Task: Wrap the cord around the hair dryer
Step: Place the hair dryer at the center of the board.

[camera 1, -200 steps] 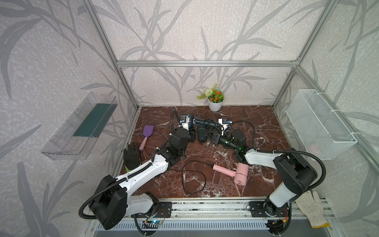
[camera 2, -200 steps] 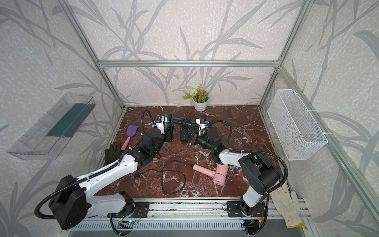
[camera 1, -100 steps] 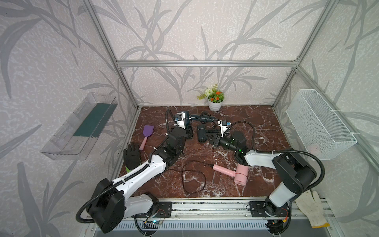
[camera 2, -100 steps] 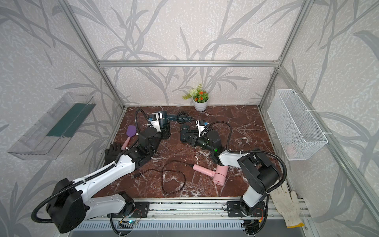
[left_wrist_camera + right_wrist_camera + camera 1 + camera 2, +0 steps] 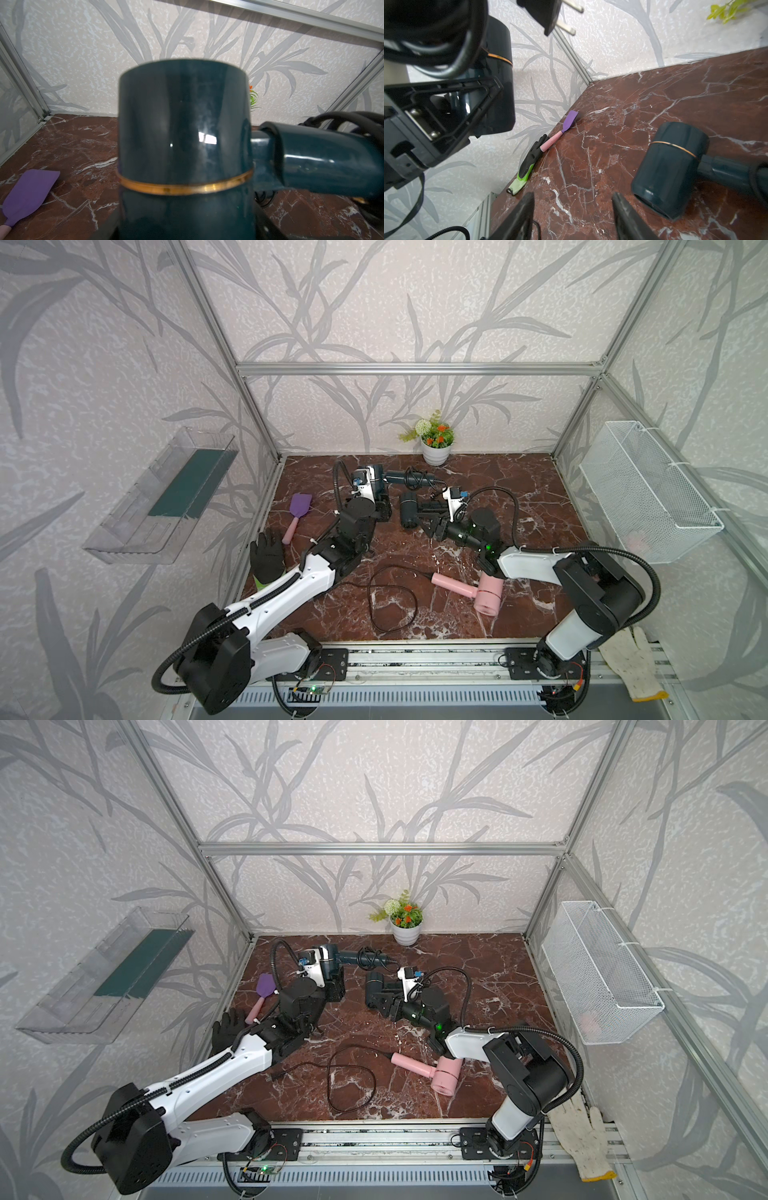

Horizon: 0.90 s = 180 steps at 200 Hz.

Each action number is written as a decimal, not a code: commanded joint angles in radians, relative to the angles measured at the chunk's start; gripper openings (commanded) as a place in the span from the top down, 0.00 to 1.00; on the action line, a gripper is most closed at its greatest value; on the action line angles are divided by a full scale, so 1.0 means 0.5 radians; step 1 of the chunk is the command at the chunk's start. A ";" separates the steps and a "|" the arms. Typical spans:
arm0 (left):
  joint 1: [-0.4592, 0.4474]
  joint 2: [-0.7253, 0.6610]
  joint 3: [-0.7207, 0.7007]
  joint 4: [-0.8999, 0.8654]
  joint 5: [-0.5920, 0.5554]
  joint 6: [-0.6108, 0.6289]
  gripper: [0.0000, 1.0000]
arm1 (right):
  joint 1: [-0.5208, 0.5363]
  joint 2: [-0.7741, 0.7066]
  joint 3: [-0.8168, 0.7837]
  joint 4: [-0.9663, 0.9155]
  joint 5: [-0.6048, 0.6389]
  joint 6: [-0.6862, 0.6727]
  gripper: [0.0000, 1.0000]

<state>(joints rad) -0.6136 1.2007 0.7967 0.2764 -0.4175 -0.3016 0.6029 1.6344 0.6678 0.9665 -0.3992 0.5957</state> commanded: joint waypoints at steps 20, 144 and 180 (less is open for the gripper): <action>0.033 -0.091 0.097 0.074 0.045 -0.121 1.00 | 0.004 -0.158 -0.108 0.034 0.116 -0.211 0.31; 0.038 -0.314 0.240 -0.508 0.551 -0.275 1.00 | -0.145 -0.639 -0.386 0.186 0.102 -1.439 0.30; 0.019 -0.395 0.206 -0.698 0.603 -0.344 1.00 | -0.217 -0.698 -0.386 0.158 0.067 -1.409 0.30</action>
<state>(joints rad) -0.5953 1.0481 0.8783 -0.0166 -0.1558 -0.4168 0.5106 1.3155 0.4728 0.9974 -0.3492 -0.0784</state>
